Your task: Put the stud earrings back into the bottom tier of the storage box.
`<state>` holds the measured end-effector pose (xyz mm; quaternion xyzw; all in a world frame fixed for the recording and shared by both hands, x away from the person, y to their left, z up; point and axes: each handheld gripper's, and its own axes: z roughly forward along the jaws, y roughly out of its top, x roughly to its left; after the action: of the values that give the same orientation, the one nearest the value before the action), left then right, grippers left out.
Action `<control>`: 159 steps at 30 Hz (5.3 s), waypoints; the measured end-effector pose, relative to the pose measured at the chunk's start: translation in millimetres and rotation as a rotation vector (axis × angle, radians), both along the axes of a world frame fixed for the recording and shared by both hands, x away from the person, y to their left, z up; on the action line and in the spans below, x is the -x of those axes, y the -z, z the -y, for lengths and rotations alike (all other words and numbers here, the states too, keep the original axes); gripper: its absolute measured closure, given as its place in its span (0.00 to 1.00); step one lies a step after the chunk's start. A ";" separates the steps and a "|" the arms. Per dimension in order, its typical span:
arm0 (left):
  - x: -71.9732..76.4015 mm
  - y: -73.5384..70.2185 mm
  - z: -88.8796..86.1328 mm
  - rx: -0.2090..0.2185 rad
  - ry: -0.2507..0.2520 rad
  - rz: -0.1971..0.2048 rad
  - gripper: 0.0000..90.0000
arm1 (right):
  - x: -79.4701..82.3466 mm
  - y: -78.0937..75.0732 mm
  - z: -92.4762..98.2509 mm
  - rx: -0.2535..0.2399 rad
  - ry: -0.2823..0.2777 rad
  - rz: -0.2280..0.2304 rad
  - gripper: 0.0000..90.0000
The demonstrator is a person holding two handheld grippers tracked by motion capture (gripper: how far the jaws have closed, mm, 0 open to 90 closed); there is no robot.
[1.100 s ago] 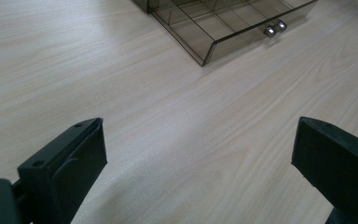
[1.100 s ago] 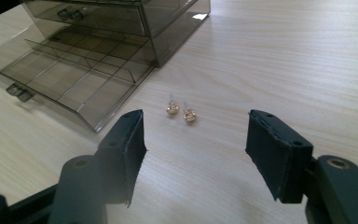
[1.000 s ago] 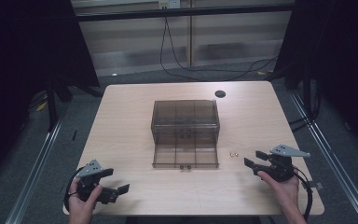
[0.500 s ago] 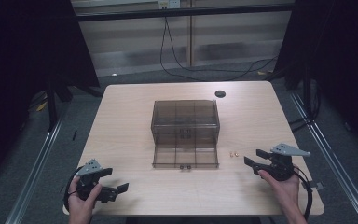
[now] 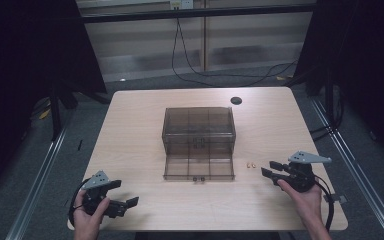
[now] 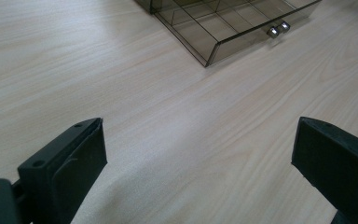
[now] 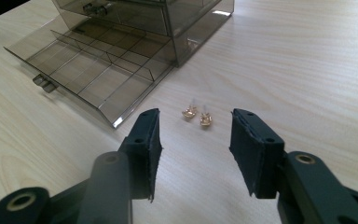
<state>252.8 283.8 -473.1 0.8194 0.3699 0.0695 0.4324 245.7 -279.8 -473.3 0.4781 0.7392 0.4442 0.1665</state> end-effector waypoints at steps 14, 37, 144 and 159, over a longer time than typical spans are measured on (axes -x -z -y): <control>0.0 0.2 0.5 0.005 0.004 -0.001 0.03 | -21.2 -9.3 -15.9 0.117 -0.135 -0.080 0.67; -0.9 0.0 -0.2 0.012 0.013 -0.002 0.03 | -77.8 -24.2 -40.8 0.445 -0.358 -0.323 0.85; -1.6 0.2 -1.1 0.012 0.023 -0.004 0.03 | -114.2 -62.1 -102.9 0.617 -0.652 -0.410 0.95; -1.6 0.1 -0.7 0.000 0.023 -0.004 0.03 | -118.5 -68.3 -131.3 0.619 -0.712 -0.394 0.95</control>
<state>254.5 284.6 -473.2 0.8238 0.3612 0.0627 0.4323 364.2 -148.5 -405.0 0.1997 0.9705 0.1347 -0.0039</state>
